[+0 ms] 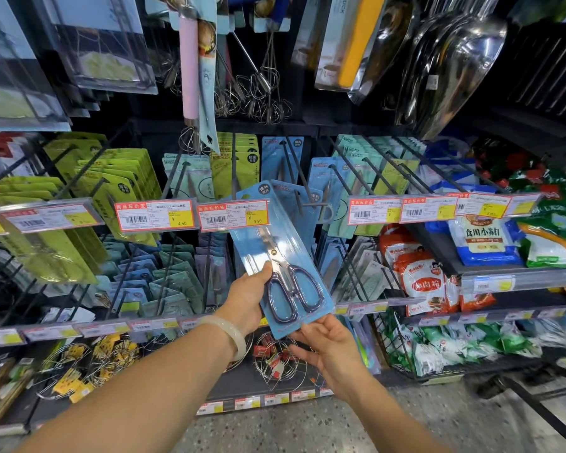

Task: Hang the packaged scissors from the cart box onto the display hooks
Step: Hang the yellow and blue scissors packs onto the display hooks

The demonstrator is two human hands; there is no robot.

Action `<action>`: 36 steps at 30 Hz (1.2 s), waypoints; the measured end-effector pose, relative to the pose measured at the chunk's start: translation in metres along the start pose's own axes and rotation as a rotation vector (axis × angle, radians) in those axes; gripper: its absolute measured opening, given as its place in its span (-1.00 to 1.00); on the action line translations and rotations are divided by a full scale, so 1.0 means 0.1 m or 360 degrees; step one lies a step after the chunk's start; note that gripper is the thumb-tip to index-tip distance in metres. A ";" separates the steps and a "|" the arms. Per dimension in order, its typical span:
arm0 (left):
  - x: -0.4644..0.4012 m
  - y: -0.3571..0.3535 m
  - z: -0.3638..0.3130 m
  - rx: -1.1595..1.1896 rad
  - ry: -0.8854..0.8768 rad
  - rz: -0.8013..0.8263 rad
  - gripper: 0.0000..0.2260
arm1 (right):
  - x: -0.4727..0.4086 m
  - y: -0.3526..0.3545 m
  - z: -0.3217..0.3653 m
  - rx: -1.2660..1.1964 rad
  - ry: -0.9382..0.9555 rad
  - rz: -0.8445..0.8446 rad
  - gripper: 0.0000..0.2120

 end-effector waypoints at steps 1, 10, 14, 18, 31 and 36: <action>0.00 0.01 0.00 -0.0024 -0.0018 -0.0012 -0.88 | 0.01 0.02 0.01 0.0026 -0.0032 0.0014 -0.73; 0.07 0.11 0.09 -0.0423 -0.0185 -0.0001 -0.78 | -0.10 0.32 0.37 0.0152 -0.0041 -0.0103 -0.78; 0.19 0.06 0.21 -0.0624 -0.0295 0.0122 -0.81 | -0.21 0.24 0.51 0.0506 0.0053 -0.0224 -0.86; 0.24 0.05 0.27 -0.0773 -0.0274 0.0187 -0.76 | -0.27 0.23 0.51 0.0483 0.0076 -0.0347 -0.92; 0.17 0.01 0.01 -0.0545 -0.0503 0.0240 -0.87 | -0.27 0.13 0.66 0.0746 0.0242 -0.0245 -0.93; 0.07 -0.03 -0.06 -0.0699 -0.0569 0.0114 -0.84 | -0.59 0.19 0.57 0.0816 0.0254 -0.0336 -0.51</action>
Point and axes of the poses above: each hand's wrist, its own x-axis away from the middle knuckle, its own y-axis out of the back of the hand, z = x × y, the point moved 3 cm from there along -x, towards the middle knuckle, and after that the axes turned 11 degrees about x, right-handed, at the moved point
